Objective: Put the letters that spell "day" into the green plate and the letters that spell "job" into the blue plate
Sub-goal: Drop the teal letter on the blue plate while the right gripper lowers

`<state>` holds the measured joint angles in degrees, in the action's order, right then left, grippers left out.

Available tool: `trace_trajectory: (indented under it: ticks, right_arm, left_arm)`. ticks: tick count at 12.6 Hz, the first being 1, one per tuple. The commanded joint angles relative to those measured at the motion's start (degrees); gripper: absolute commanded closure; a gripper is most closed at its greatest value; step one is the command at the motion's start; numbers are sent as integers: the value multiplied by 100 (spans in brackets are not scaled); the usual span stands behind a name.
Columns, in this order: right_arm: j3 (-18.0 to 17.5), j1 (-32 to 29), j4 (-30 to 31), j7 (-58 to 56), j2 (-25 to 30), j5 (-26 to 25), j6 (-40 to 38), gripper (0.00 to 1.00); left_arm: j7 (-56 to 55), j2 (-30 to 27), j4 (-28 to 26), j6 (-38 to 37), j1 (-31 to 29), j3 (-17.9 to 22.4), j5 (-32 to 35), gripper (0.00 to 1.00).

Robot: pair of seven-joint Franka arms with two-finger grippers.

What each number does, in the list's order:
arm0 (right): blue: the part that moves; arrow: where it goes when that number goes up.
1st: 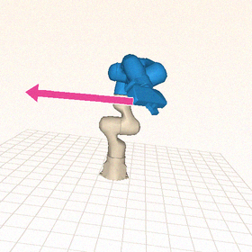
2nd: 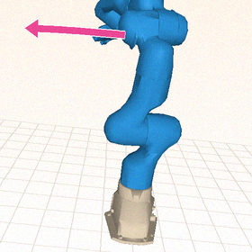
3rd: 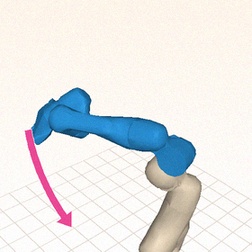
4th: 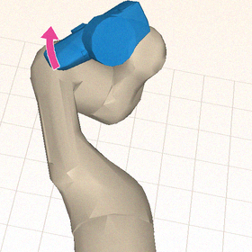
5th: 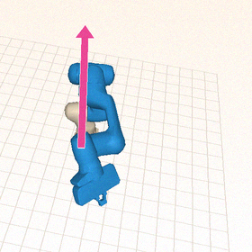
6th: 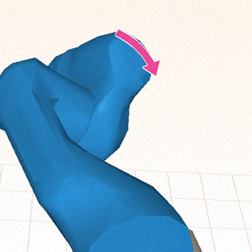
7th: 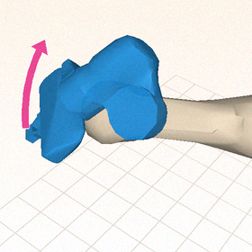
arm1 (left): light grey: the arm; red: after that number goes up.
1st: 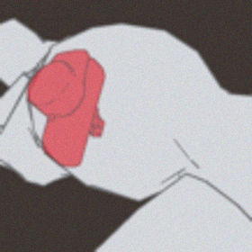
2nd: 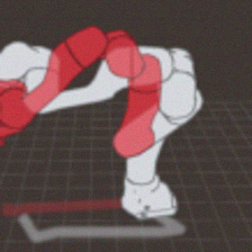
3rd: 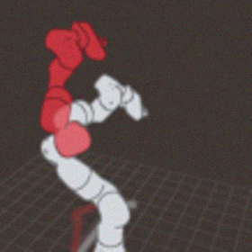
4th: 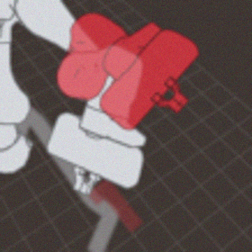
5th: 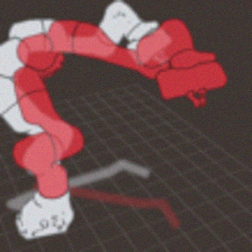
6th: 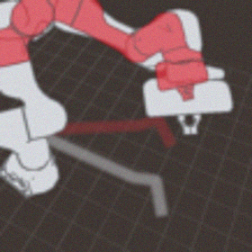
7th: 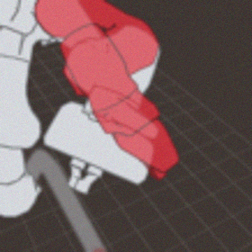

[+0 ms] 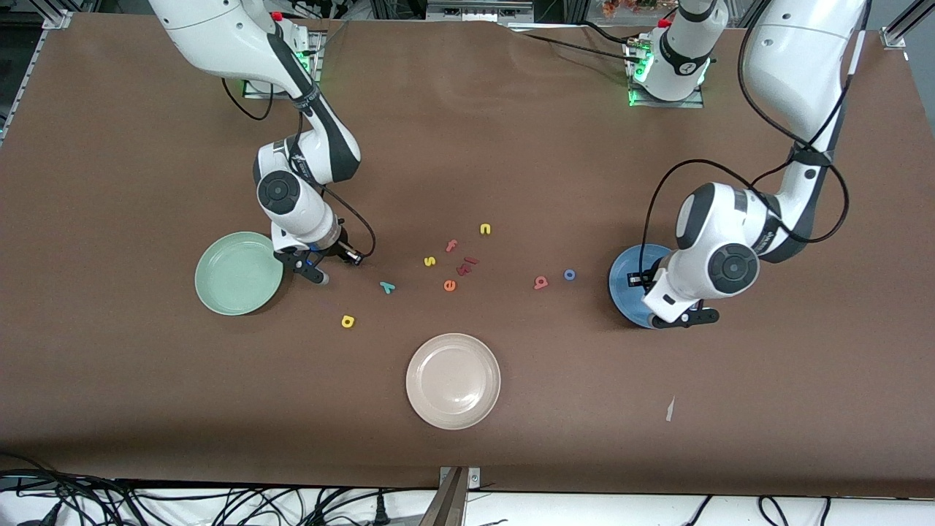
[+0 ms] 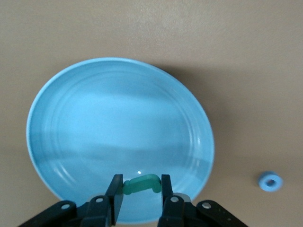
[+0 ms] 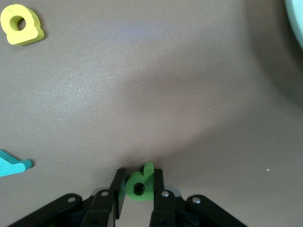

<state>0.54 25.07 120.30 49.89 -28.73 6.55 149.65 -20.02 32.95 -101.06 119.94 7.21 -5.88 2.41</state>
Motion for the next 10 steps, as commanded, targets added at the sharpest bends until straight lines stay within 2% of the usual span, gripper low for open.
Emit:
trace_trajectory:
  ticks: [1, 3, 4, 5, 6, 10]
  right_arm:
    - [-36, -46, -120, 12, -133, 74, 12, 100]
    - [7, -73, -444, -76, -71, 74, -547, 100]
    - [60, -99, -689, -250, -19, 74, -1056, 100]
    - [174, -134, -857, -557, 77, 74, -1478, 100]
    - [340, -143, -911, -995, 200, 74, -1831, 100]
    - [1104, -143, -868, -3191, 447, 127, -2536, 100]
  left_arm:
    - [43, -52, -414, 485, 0, -9, 242, 92]
    - [42, -69, -677, 828, -18, -9, 242, 92]
    - [42, -69, -748, 934, -18, -9, 242, 85]
    - [42, -78, -749, 935, -18, -9, 242, 60]
    - [42, -69, -749, 935, -18, -9, 242, 2]
    - [34, -209, -643, 786, 8, -36, 242, 0]
